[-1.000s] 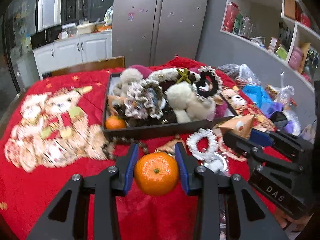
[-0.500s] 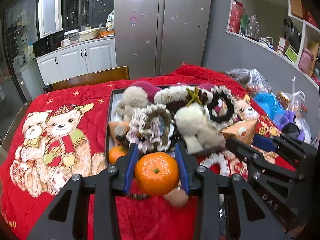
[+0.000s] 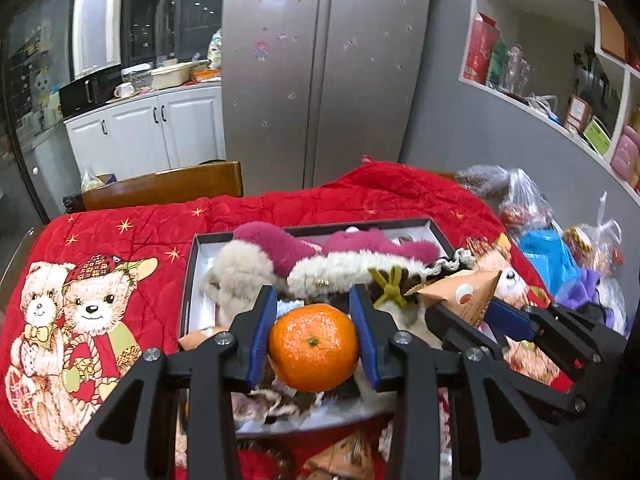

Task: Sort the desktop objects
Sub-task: 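Carry the tangerine and paper packet over the black box, lowering both tools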

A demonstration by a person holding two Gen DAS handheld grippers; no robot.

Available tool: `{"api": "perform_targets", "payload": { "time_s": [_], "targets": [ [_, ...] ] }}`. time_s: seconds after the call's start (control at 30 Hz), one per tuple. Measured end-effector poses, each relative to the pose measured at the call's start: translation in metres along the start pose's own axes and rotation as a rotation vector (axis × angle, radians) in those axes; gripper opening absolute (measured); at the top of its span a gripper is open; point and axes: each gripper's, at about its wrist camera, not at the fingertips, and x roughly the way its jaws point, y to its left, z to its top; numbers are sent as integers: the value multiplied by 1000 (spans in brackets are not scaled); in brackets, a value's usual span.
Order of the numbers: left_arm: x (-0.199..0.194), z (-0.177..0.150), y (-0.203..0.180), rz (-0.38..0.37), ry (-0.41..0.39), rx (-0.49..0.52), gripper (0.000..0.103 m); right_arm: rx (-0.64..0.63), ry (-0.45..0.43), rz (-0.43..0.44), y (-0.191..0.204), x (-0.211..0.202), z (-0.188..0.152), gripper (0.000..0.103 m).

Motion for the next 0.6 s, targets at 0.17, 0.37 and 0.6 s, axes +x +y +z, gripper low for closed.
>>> {"api": "perform_targets", "payload": {
  "time_s": [0.17, 0.37, 0.6],
  "targets": [
    [11, -1, 5, 5, -10, -2, 39, 8, 7, -4, -3, 14, 7, 32],
    [17, -3, 14, 58, -17, 15, 39, 4, -11, -21, -6, 17, 5, 32],
    [24, -2, 25, 25, 12, -5, 38, 4, -12, -39, -11, 17, 4, 32]
  ]
}}
